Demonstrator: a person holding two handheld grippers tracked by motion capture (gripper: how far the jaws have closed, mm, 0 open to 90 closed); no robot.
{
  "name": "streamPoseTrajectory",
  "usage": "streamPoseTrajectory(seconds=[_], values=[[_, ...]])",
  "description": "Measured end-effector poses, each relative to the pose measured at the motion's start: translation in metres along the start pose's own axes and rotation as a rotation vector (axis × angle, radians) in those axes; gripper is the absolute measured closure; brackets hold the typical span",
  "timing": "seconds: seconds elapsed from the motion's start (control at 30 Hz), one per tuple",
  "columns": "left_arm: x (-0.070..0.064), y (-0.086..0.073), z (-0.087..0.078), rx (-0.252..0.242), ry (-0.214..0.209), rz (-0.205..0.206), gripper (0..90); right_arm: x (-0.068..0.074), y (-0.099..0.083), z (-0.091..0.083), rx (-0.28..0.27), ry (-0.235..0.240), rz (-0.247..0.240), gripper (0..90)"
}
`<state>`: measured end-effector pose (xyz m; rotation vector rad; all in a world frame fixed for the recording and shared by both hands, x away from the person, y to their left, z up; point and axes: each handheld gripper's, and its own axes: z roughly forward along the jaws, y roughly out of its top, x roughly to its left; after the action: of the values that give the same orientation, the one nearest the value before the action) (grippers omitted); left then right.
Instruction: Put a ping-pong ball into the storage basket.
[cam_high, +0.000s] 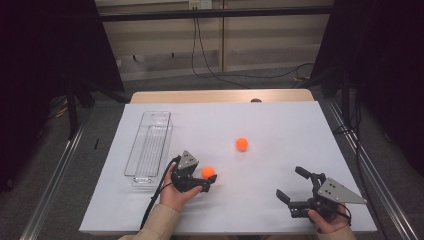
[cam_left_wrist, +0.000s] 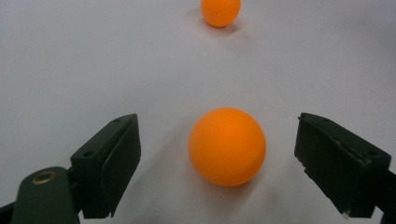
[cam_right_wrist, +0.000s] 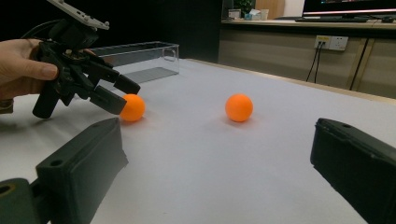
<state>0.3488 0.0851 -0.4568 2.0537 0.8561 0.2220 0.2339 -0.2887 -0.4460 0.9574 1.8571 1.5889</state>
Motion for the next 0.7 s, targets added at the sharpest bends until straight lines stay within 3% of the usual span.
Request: streamPoseTrajectory(seconds=[0.7], values=[[-0.0016,0.003,0.0049,0.025,-0.012,-0.001,23.2,0.0,0.0001,-0.0001,-0.002,0.001,0.003,2.0]])
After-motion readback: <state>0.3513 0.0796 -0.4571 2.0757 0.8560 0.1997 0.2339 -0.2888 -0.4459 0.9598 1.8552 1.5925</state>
